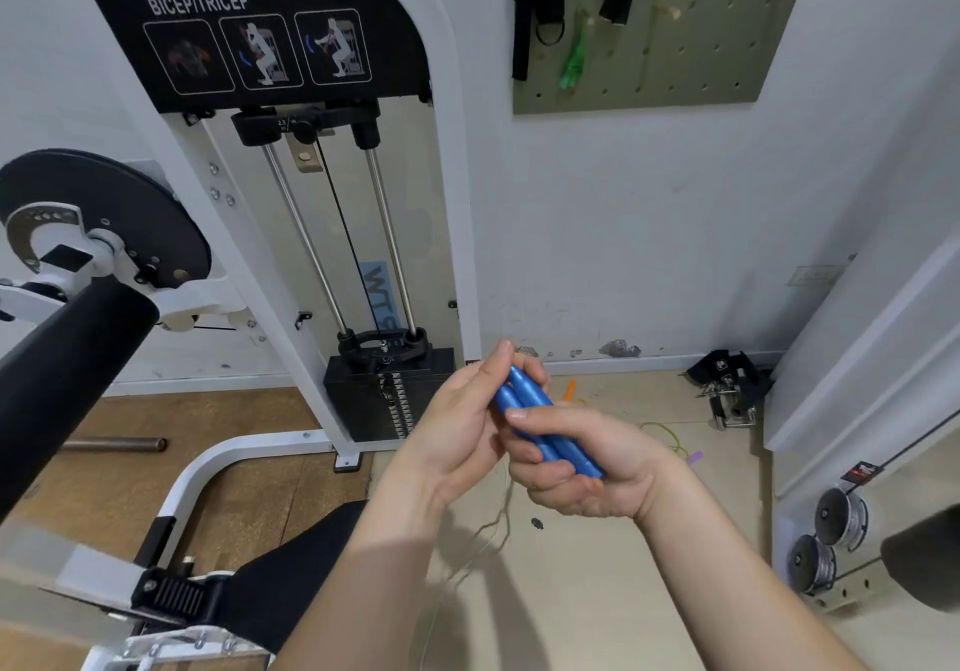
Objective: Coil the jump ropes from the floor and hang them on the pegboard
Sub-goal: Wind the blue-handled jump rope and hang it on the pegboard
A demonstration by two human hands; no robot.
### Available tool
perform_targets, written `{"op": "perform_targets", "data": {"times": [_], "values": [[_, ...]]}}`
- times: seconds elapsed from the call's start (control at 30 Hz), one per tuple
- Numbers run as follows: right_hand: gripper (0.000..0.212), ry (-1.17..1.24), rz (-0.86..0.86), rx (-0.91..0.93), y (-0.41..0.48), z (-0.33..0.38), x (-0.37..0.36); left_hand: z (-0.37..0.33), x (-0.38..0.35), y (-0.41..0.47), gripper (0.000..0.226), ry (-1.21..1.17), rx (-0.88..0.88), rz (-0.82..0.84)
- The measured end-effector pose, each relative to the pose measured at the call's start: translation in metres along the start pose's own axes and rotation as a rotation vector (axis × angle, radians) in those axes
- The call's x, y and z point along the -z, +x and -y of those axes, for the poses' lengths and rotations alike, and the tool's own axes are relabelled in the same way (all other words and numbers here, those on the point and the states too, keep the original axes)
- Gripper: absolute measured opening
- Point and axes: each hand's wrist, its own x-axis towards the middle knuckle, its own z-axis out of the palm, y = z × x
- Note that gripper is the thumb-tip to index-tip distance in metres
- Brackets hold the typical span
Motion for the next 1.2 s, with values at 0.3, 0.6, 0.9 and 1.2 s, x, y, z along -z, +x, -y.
{"op": "perform_targets", "data": {"times": [0.3,0.6,0.9,1.2], "values": [[0.067,0.261,0.003,0.057,-0.002,0.001,-0.003,-0.009,-0.002,0.005,0.029,0.165,-0.143,-0.180],[0.044,0.084,-0.385,0.205,-0.023,0.015,-0.006,-0.014,0.000,0.010,0.025,0.356,-0.328,-0.463],[0.049,0.150,-0.225,0.162,-0.016,-0.001,-0.004,-0.015,-0.002,0.008,0.018,0.368,-0.269,-0.388],[0.052,0.492,0.248,0.195,0.005,-0.014,0.005,-0.025,-0.003,0.018,0.030,0.493,-0.367,-0.335]]}}
